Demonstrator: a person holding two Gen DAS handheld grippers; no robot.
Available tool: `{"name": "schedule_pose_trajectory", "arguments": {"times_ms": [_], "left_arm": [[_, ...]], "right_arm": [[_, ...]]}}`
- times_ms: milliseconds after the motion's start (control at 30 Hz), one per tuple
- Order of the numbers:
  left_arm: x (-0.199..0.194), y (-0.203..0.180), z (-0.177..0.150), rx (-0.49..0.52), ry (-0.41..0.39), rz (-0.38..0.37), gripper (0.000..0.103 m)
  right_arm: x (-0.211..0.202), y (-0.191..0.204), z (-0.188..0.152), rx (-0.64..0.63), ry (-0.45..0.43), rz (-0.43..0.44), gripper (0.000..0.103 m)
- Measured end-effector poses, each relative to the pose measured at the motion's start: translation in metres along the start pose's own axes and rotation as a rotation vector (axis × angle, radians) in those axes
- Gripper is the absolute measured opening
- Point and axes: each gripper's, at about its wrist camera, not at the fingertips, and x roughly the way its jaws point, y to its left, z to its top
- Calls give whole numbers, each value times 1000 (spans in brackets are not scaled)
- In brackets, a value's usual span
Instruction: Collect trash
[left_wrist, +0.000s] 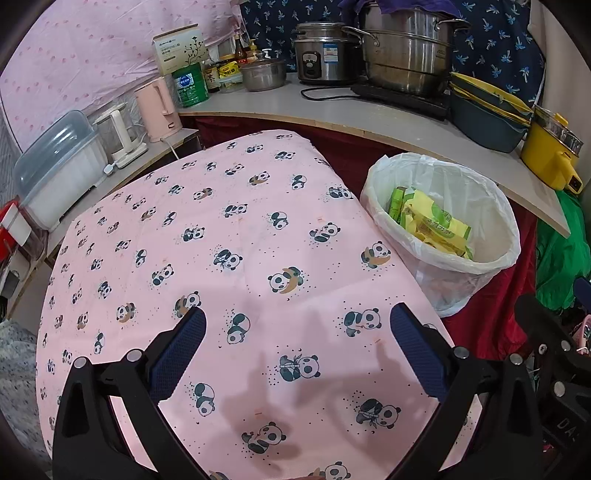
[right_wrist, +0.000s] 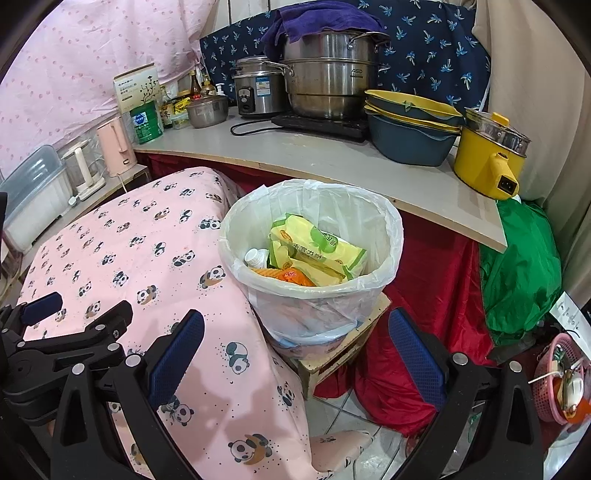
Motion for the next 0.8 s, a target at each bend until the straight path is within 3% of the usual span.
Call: {"name": "schedule_pose_trajectory", "arguments": {"times_ms": [800], "left_arm": [[1, 0, -2, -12, 7, 2, 95]], "right_arm": [[2, -4, -4, 2, 9, -15, 96]]}}
